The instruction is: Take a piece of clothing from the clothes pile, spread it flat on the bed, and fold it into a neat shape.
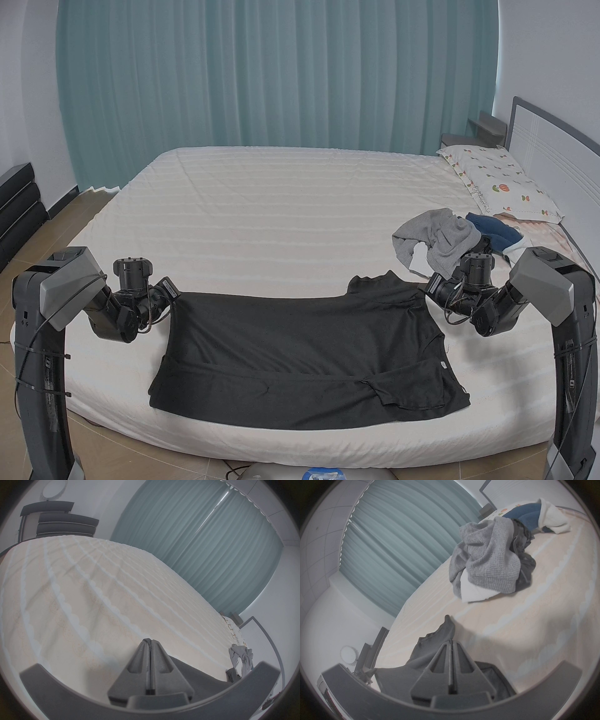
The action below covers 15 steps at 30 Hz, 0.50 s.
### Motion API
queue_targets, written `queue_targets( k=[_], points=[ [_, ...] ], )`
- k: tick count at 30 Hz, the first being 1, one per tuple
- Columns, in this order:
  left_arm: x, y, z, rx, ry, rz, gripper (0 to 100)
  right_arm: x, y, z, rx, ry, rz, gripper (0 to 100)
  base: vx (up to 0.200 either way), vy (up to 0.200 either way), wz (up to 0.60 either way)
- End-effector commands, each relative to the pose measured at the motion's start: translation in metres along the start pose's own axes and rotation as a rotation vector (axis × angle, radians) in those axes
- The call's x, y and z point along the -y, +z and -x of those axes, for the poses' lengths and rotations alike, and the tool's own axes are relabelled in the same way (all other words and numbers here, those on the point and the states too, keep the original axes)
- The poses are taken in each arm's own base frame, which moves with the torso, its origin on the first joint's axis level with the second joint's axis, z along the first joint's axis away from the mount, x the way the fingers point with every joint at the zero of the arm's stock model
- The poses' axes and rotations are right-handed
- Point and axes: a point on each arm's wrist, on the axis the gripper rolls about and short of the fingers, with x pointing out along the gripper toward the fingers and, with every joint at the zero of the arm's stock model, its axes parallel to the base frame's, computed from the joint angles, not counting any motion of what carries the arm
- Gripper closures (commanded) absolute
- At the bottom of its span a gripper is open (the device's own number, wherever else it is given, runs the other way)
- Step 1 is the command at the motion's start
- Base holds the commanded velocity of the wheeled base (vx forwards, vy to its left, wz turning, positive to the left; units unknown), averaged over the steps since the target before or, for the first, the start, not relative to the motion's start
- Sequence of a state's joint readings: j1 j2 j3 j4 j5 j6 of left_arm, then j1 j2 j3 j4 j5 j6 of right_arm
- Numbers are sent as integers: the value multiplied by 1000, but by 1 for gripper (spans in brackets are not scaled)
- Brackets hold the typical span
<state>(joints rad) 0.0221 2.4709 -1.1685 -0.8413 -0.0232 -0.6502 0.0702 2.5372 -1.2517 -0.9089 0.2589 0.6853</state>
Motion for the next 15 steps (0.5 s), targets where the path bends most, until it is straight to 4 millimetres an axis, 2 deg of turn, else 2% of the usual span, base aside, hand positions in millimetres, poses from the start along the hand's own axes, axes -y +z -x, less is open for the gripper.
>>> queue_targets(
  k=[1, 13, 15],
  points=[
    [3, -1, 5, -5, -6, -37, 100, -7, 6, 14, 3, 14, 6, 100, 0, 0, 0],
    [-5, -9, 19, 27, -13, -92, 100, -8, -1, 40, -23, 29, 6, 100, 0, 0, 0],
    [-11, -16, 25, 40, 0, -115, 100, -2, -11, 49, -34, 20, 4, 100, 0, 0, 0]
  ],
)
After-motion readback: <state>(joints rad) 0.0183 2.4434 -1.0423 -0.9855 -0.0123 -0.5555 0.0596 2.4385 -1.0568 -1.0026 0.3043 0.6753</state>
